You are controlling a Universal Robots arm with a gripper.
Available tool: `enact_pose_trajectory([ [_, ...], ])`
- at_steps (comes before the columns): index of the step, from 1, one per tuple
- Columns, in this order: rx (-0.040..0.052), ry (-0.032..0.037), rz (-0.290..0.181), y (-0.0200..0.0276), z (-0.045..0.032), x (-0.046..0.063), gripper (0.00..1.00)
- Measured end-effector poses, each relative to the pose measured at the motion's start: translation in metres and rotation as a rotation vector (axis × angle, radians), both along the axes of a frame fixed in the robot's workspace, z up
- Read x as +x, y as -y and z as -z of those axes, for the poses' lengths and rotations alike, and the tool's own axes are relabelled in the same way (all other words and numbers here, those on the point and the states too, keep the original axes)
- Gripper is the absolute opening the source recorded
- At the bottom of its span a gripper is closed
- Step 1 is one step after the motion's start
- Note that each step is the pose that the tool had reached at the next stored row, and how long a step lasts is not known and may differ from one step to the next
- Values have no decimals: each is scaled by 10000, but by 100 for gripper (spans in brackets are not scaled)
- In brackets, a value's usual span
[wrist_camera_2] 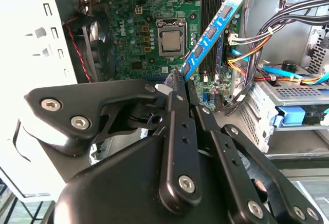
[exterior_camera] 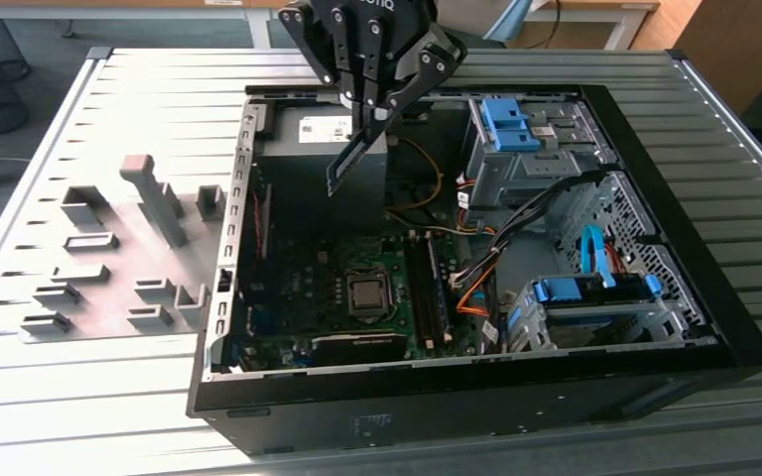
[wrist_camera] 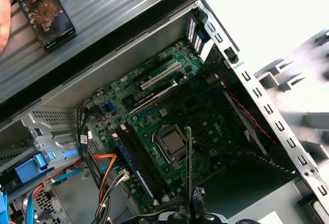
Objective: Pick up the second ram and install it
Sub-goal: 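Insert the second ram into the second slot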
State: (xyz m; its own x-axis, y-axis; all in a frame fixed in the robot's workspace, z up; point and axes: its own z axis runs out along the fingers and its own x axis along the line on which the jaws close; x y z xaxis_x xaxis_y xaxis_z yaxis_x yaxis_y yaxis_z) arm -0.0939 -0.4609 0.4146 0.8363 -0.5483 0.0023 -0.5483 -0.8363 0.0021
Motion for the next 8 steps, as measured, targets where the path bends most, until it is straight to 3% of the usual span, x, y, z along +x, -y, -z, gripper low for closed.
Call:
enact_pose_trajectory([
  [3,0,0,-159,0,0,0,14],
  [8,0,0,-1059,0,10,0,14],
])
